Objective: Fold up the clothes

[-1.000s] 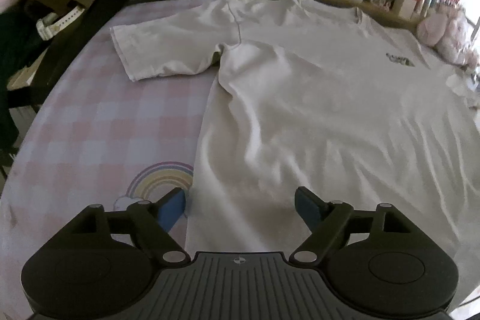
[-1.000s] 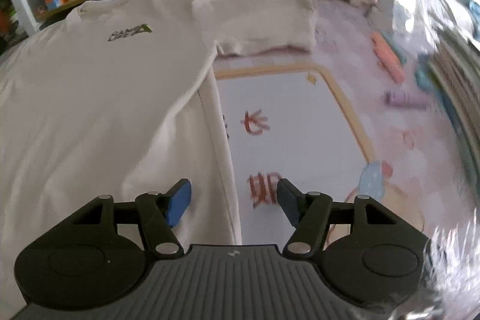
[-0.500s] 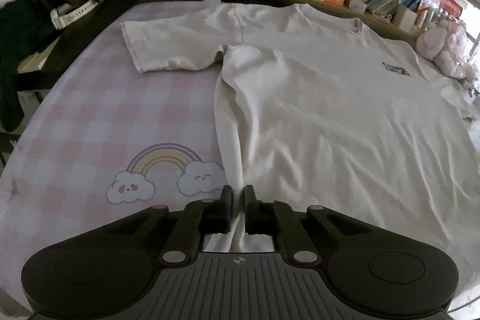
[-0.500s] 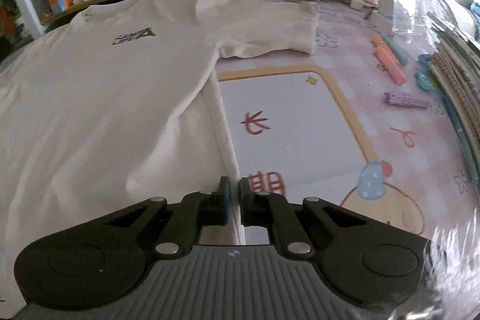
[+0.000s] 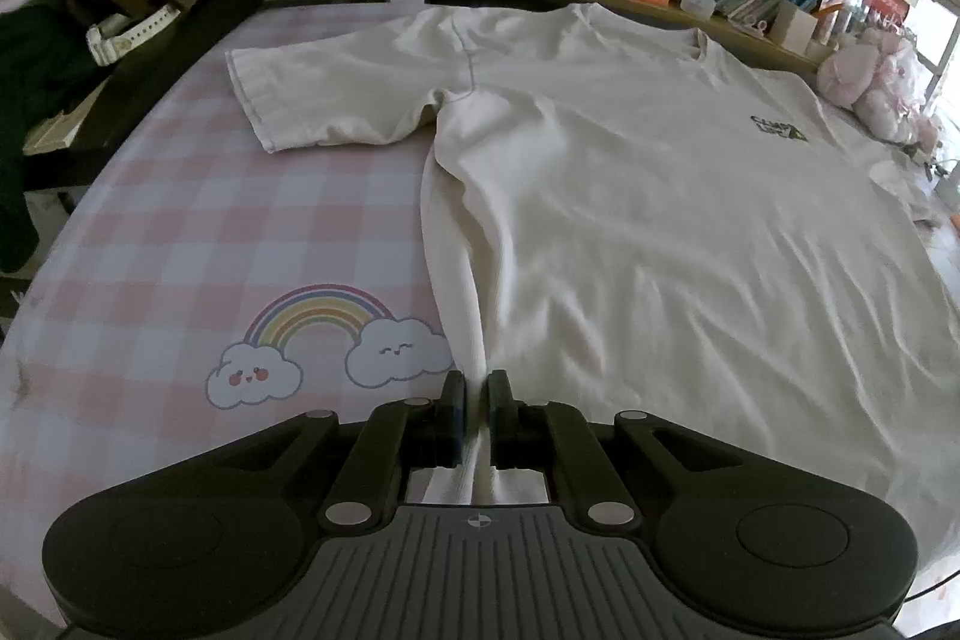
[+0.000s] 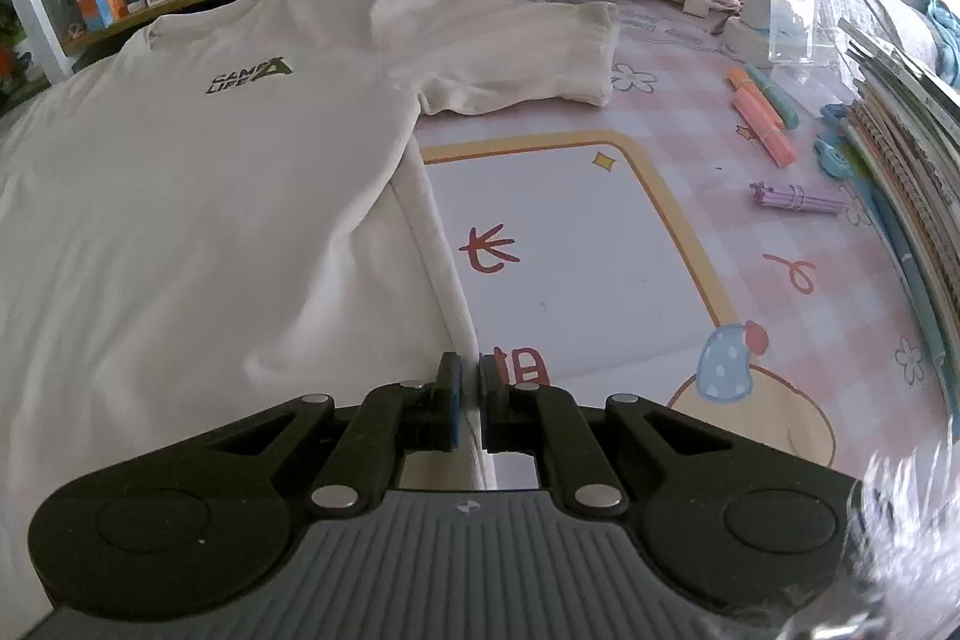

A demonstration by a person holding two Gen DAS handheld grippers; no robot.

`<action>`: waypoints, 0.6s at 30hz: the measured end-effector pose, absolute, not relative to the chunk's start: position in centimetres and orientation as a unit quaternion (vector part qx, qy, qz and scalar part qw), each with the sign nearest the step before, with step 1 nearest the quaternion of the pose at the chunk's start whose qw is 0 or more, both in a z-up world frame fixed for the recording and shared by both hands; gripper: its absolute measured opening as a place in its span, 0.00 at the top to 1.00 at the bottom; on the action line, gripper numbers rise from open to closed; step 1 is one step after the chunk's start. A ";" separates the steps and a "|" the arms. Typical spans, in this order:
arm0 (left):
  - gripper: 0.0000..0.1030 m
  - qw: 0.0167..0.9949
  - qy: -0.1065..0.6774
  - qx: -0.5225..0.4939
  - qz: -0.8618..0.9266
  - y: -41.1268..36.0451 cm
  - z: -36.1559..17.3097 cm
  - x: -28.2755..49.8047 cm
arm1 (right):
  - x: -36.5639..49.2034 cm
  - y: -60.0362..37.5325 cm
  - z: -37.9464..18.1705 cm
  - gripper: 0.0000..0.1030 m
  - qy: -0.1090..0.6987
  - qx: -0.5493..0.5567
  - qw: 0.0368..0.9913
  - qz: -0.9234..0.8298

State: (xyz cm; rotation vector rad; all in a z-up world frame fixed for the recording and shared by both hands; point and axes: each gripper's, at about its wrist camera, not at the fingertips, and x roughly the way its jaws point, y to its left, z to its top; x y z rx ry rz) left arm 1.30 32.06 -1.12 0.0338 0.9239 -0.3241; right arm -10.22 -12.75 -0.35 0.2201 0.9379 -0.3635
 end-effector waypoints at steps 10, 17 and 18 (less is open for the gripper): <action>0.97 0.883 0.443 0.005 -0.158 32.6 -1.2 1.7 | -10.5 -12.4 -0.3 0.94 0.447 0.113 0.869 -0.178; 0.97 0.882 0.439 0.011 -0.169 32.8 -1.3 1.6 | -10.6 -12.1 -0.3 0.94 0.446 0.112 0.870 -0.180; 0.97 0.882 0.439 0.013 -0.170 32.8 -1.3 1.5 | -10.6 -12.0 -0.3 0.94 0.446 0.111 0.869 -0.181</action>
